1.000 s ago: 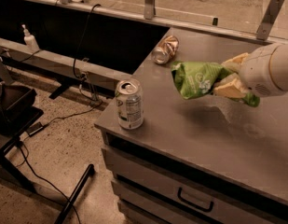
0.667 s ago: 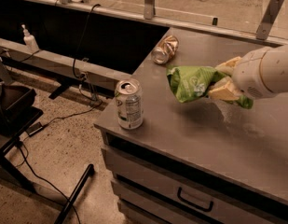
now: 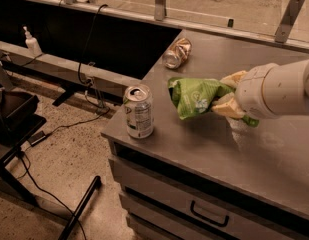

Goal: Move green rice chip bag near 7up can

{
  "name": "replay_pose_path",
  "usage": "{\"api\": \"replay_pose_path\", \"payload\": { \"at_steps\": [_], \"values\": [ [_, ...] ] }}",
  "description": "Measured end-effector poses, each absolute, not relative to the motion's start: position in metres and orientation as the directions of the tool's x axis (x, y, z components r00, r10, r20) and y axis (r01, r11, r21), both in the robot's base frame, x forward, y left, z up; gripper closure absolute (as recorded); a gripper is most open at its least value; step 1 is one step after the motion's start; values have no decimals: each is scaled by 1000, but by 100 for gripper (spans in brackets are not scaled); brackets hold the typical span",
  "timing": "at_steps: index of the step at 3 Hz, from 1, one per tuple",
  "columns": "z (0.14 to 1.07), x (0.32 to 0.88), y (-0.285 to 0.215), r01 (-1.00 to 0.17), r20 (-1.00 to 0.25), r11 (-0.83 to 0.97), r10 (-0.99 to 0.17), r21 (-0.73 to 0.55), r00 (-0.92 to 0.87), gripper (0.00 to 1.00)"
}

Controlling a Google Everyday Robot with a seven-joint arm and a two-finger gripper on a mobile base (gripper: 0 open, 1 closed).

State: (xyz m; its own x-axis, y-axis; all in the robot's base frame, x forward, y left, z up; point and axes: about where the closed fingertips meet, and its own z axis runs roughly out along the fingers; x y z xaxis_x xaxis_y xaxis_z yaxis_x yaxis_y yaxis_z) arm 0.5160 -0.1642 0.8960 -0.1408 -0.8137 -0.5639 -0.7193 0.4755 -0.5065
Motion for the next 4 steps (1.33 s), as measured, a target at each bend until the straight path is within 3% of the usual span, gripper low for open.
{"api": "replay_pose_path", "payload": {
  "at_steps": [4],
  "values": [
    [892,479,-135,-773,-596,451,-794,-445,-121,100]
  ]
}}
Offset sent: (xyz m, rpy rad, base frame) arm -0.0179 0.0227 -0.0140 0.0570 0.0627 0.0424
